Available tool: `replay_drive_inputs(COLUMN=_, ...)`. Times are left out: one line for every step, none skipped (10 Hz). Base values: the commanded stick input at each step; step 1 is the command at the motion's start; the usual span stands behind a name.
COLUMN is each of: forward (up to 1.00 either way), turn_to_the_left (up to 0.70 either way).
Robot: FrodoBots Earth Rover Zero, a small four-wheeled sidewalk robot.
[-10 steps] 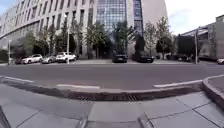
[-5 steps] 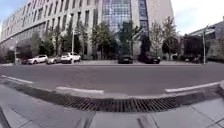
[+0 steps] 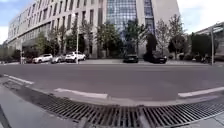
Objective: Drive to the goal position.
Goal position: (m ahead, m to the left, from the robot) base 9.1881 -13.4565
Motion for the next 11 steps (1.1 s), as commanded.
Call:
replay_drive_inputs(forward=0.7, turn_to_the_left=0.14)
replay_drive_inputs(forward=0.7, turn_to_the_left=0.14)
replay_drive_inputs(forward=0.7, turn_to_the_left=0.14)
replay_drive_inputs(forward=0.7, turn_to_the_left=0.14)
replay_drive_inputs(forward=0.7, turn_to_the_left=0.14)
replay_drive_inputs(forward=0.7, turn_to_the_left=0.14)
replay_drive_inputs(forward=0.7, turn_to_the_left=0.14)
replay_drive_inputs(forward=0.7, turn_to_the_left=0.14)
replay_drive_inputs(forward=0.7, turn_to_the_left=0.14)
replay_drive_inputs(forward=0.7, turn_to_the_left=0.14)
replay_drive_inputs(forward=0.7, turn_to_the_left=0.14)
